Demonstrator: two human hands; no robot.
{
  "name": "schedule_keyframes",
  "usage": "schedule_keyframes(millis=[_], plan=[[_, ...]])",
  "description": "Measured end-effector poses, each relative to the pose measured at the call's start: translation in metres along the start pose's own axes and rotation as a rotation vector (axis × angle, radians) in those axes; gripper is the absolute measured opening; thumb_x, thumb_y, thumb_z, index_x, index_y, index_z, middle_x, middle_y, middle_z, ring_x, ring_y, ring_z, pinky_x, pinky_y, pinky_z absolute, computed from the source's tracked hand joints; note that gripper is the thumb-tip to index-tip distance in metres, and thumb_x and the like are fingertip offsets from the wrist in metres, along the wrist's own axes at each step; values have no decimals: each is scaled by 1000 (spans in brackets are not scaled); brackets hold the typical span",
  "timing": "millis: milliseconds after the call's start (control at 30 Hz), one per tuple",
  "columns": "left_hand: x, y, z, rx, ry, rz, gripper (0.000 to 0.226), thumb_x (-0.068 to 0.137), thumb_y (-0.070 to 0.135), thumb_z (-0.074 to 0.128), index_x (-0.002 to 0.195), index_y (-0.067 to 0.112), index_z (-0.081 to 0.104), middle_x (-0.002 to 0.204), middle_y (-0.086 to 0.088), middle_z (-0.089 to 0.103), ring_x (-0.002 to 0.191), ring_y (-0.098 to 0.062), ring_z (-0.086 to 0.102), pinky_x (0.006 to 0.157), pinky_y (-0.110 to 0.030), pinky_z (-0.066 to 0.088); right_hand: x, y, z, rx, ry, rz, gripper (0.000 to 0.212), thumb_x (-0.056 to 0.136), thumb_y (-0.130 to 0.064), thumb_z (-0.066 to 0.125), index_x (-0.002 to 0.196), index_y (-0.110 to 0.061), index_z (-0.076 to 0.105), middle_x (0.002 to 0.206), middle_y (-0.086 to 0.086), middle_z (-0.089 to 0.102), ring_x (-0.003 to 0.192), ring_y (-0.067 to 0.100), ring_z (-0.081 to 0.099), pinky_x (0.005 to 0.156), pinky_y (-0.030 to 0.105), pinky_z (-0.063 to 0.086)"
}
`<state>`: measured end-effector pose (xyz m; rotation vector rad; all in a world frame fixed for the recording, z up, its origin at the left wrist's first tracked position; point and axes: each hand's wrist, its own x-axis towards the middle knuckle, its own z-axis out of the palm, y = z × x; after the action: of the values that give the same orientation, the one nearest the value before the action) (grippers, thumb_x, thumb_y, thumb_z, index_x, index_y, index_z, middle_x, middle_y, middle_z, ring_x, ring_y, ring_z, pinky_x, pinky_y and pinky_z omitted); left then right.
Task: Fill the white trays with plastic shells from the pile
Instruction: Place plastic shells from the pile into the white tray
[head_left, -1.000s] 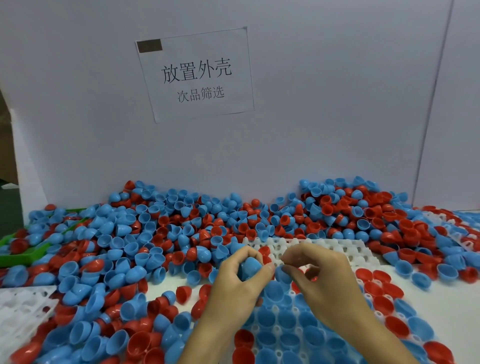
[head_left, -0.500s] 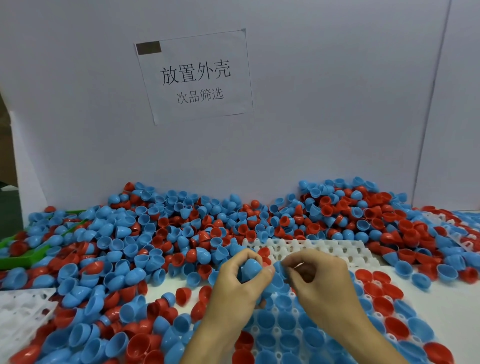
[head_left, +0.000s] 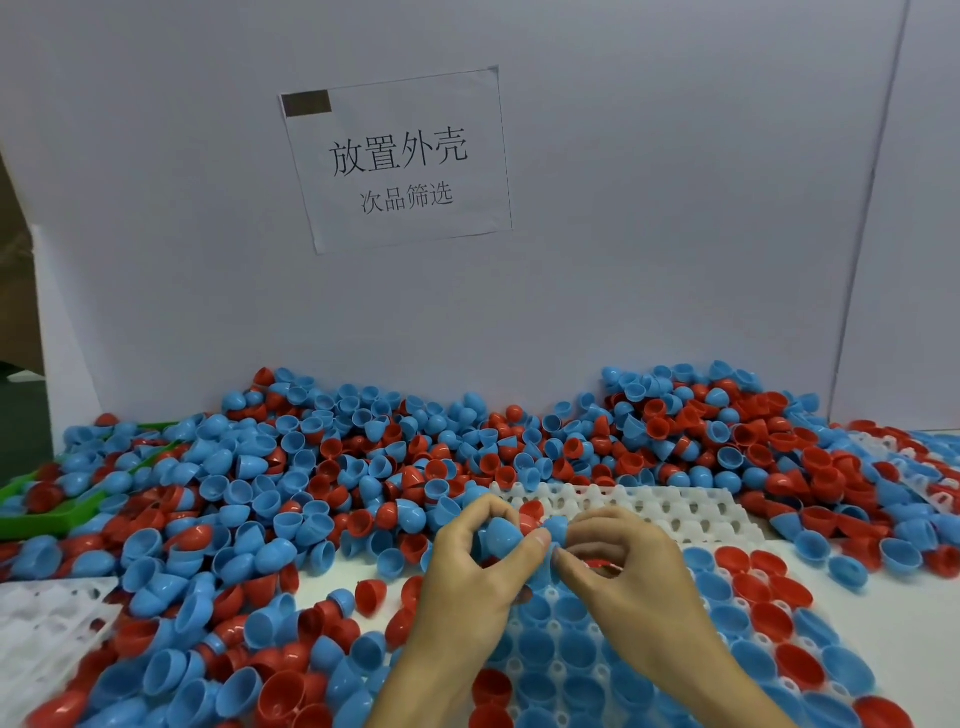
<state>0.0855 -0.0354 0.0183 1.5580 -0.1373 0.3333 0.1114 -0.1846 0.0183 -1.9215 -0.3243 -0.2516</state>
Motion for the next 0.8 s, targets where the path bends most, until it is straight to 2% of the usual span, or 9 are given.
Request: schedule_keyframes(millis=[100, 200, 267, 400, 500, 533, 600, 700, 800], plan=[[2, 1, -1, -52, 75, -16, 29, 76, 34, 75, 63, 25, 51, 65, -2, 51, 62, -15, 51, 60, -25, 50, 3, 2, -9, 37, 49, 12, 14, 82, -15, 79, 81, -27, 70, 87, -10, 70, 79, 0, 68, 64, 17, 55], [5, -5, -4, -75, 139, -48, 38, 85, 24, 78, 60, 27, 50, 62, 2, 49, 64, -20, 46, 60, -33, 48, 12, 6, -24, 29, 100, 57, 18, 86, -15, 74, 85, -31, 66, 86, -8, 72, 76, -3, 67, 54, 11, 50], [6, -8, -5, -76, 159, -75, 39, 88, 17, 75, 60, 27, 50, 62, 2, 48, 65, -22, 45, 62, -37, 47, 21, 10, -32, -10, 113, 91, 13, 88, -16, 73, 87, -28, 68, 79, -6, 72, 69, 2, 68, 50, 10, 47], [7, -12, -7, -96, 182, -106, 37, 89, 16, 75, 62, 24, 50, 63, -1, 48, 65, -21, 47, 62, -36, 49, 51, 9, -37, -217, 89, 54, 5, 88, -19, 74, 84, -18, 72, 78, -7, 70, 70, 5, 64, 53, 10, 44], [7, -14, -9, -113, 191, -112, 37, 89, 16, 75, 63, 22, 49, 61, 1, 47, 62, -18, 47, 62, -32, 51, 80, 4, -31, -413, -21, 2, 8, 88, -18, 74, 81, -20, 72, 68, -2, 67, 55, 6, 55, 48, 11, 43], [7, -14, -9, -120, 194, -112, 37, 89, 16, 75, 63, 22, 49, 61, 2, 47, 62, -16, 47, 61, -30, 51, 89, 2, -27, -476, -77, -5, 3, 89, -17, 74, 86, -17, 74, 69, -2, 66, 56, 4, 53, 49, 11, 43], [7, -13, -11, -128, 201, -110, 36, 89, 15, 75, 62, 22, 51, 61, 1, 48, 61, -16, 47, 59, -29, 51, 106, 2, -16, -623, -194, -22, 6, 90, -14, 72, 91, -8, 74, 71, -4, 63, 55, 4, 52, 48, 14, 43], [8, -13, -12, -132, 202, -109, 37, 89, 13, 74, 61, 23, 52, 61, 0, 49, 59, -14, 47, 56, -28, 50, 122, 6, 4, -818, -353, 2, 6, 91, -7, 68, 91, -4, 74, 84, 4, 69, 60, 11, 57, 55, 21, 53], [9, -13, -13, -139, 201, -115, 36, 89, 13, 74, 62, 22, 53, 62, -2, 50, 59, -14, 48, 57, -29, 49, 127, 12, 20, -955, -497, 36, 11, 90, -7, 66, 80, -6, 64, 82, 5, 63, 65, 16, 54, 56, 25, 47]])
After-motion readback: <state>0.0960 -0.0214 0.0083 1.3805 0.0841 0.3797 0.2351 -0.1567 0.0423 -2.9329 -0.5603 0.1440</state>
